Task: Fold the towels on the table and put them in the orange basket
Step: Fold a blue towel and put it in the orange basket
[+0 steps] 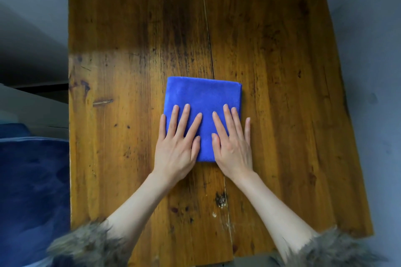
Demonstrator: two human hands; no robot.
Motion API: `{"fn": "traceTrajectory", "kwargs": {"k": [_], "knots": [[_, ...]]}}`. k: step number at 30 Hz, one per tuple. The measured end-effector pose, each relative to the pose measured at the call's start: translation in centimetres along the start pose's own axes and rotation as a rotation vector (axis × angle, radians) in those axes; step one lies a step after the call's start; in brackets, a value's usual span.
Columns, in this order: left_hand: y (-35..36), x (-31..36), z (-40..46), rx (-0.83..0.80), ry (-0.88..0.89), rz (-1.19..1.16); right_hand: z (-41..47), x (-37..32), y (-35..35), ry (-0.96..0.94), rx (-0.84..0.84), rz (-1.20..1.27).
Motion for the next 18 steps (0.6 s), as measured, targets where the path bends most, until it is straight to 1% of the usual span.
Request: {"fn": "traceTrajectory", "kwargs": {"k": [3,5,7,9,11,13,16,18], "knots": [[-0.7,-0.3,0.3,-0.013,0.011,-0.089,0.0,-0.6,-0.8,0.021,0.031,0.075],[-1.6,-0.9,0.1,0.016,-0.015,-0.209,-0.4,-0.9,-1.9,0.044,0.094,0.196],[-2.8,-1.9,0.2,0.099,-0.101,-0.324,-0.6,-0.9,-3.2,0.123,0.166,0.338],[-3.4,-3.1,0.7,0.133,-0.275,-0.477,-0.3,-0.6,-4.2,0.255,0.178,0.452],[-3.7,-4.1,1.4,0.087,-0.442,-0.637,0.3,0.0,-4.8,0.416,0.16,0.51],[-3.7,-4.7,2.1,0.009,-0.555,-0.738,1.2,0.5,-5.0,0.544,0.14,0.531],[-3.5,-5.1,2.7,-0.109,-0.614,-0.779,2.3,0.6,-4.9,0.647,0.123,0.529],[-3.5,-5.3,3.0,-0.202,-0.643,-0.763,2.6,0.3,-4.7,0.666,0.128,0.522]]}}
Point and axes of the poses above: each hand's wrist, its own z-axis towards the middle knuckle, its own y-axis out of the palm, x = y × z, the point moved 2 cm from there along z, towards the middle knuckle, and after that the axes turned 13 degrees about z, right-handed, at the moved point
